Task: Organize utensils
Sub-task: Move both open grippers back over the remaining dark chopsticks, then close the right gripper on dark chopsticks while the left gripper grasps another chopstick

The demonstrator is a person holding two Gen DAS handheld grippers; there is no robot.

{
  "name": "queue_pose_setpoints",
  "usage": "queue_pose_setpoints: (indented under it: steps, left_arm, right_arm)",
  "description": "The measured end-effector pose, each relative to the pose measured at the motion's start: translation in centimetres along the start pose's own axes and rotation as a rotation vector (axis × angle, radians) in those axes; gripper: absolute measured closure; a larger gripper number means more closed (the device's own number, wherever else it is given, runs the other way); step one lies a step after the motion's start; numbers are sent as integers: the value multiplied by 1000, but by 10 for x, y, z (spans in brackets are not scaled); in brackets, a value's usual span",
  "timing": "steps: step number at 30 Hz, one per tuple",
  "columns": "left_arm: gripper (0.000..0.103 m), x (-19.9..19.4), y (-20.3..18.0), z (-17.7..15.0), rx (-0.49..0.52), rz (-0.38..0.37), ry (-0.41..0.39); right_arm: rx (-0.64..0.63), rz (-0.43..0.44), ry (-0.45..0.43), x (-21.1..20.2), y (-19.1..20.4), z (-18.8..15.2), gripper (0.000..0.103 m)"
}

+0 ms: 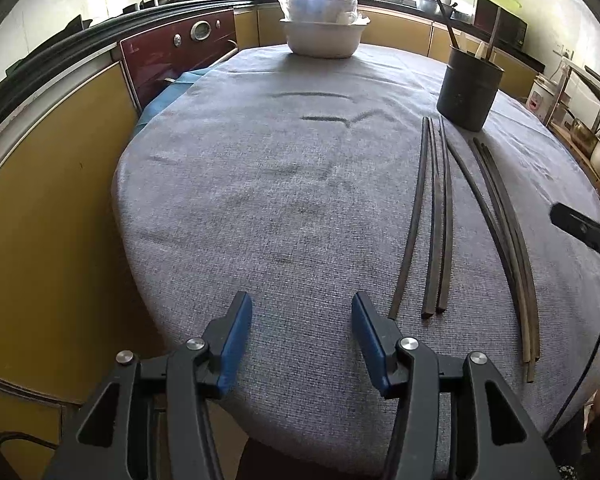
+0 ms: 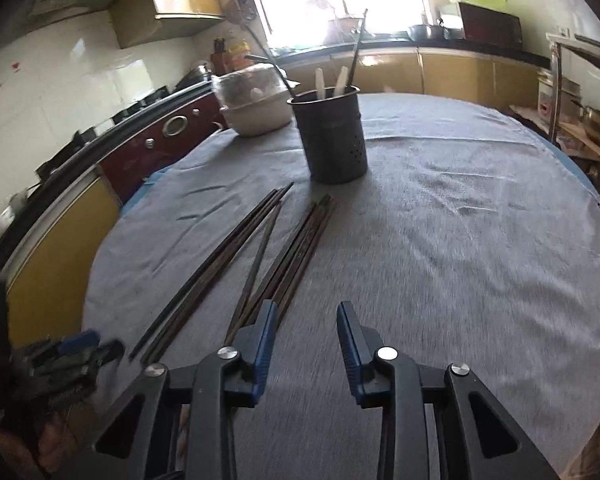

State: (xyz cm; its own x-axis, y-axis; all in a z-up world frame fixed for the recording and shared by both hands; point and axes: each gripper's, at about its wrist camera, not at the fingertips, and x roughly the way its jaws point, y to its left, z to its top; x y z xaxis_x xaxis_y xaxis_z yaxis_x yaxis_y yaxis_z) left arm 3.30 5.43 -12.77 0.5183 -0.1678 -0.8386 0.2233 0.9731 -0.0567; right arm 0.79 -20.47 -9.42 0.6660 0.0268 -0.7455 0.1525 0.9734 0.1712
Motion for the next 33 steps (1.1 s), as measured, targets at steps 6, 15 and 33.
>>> queue_pose_setpoints:
  steps: [6,15,33]
  left_arm:
    - [46,5,-1,7,18,12,-11]
    - [46,12,-28,19,89,-15,-42]
    - [43,26,-48,29,116,-60,-39]
  right_arm:
    - [-49,-29,86,25,21,2,72]
    - [-117,-169,115,37,26,-3,72]
    - [72,-104,56,5,-26,10,72]
